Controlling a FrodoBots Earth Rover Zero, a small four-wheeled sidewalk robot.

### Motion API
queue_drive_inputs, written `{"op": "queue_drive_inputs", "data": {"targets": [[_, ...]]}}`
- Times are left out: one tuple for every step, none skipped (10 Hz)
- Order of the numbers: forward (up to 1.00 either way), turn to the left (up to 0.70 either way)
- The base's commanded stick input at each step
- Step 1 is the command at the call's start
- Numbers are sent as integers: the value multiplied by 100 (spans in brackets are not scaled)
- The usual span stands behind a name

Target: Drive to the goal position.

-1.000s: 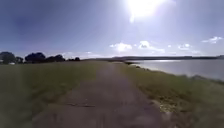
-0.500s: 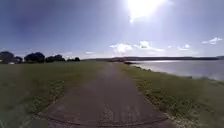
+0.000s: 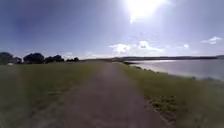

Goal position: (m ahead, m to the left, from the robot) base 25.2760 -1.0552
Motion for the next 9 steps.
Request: {"op": "queue_drive_inputs", "data": {"targets": [[70, 5], [70, 5], [70, 5], [70, 5], [70, 5], [70, 5], [70, 5], [70, 5], [70, 5]]}}
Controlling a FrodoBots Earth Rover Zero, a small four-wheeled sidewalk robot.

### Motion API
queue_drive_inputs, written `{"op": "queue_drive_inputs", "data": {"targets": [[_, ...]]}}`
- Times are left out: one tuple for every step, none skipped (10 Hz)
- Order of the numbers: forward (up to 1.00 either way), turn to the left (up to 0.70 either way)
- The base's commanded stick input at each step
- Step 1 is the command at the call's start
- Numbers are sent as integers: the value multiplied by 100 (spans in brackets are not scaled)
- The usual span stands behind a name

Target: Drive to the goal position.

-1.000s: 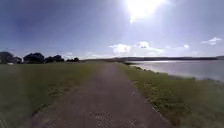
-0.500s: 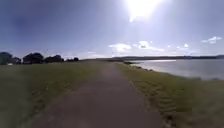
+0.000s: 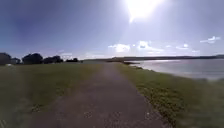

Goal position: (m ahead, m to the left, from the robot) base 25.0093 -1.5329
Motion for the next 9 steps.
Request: {"op": "queue_drive_inputs", "data": {"targets": [[70, 5], [70, 5], [70, 5], [70, 5], [70, 5], [70, 5], [70, 5], [70, 5], [70, 5]]}}
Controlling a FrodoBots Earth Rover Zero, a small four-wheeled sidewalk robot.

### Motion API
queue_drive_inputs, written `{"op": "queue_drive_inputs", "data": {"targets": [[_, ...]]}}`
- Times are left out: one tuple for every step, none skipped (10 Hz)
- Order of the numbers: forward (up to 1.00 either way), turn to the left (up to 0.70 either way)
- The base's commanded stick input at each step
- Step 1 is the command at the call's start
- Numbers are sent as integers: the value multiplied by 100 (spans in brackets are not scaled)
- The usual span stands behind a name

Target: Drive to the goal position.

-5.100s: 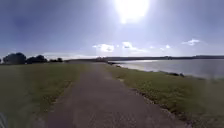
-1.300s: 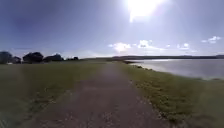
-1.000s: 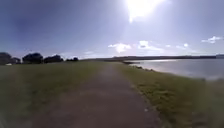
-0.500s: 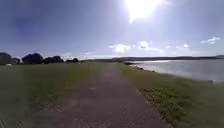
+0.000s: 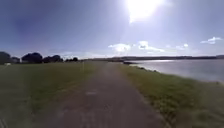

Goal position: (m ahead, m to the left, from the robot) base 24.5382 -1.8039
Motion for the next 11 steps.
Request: {"op": "queue_drive_inputs", "data": {"targets": [[70, 5], [70, 5], [70, 5], [70, 5], [70, 6], [70, 31], [70, 5], [70, 5], [70, 5], [70, 5], [70, 5]]}}
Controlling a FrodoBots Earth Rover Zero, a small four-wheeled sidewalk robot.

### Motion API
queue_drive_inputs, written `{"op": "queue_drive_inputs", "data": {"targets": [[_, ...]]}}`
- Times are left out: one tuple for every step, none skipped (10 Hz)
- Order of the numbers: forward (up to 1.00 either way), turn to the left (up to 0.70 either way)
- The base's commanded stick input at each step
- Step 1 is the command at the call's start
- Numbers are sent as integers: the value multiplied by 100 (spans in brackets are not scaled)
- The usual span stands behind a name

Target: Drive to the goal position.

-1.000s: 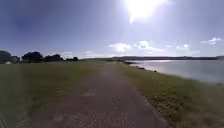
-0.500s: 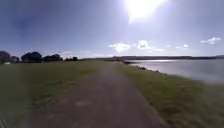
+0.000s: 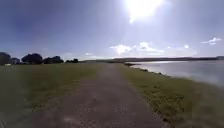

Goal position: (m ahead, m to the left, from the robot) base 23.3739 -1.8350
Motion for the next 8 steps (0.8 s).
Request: {"op": "queue_drive_inputs", "data": {"targets": [[70, 5], [70, 5], [70, 5], [70, 5], [70, 5], [70, 5], [70, 5], [70, 5]]}}
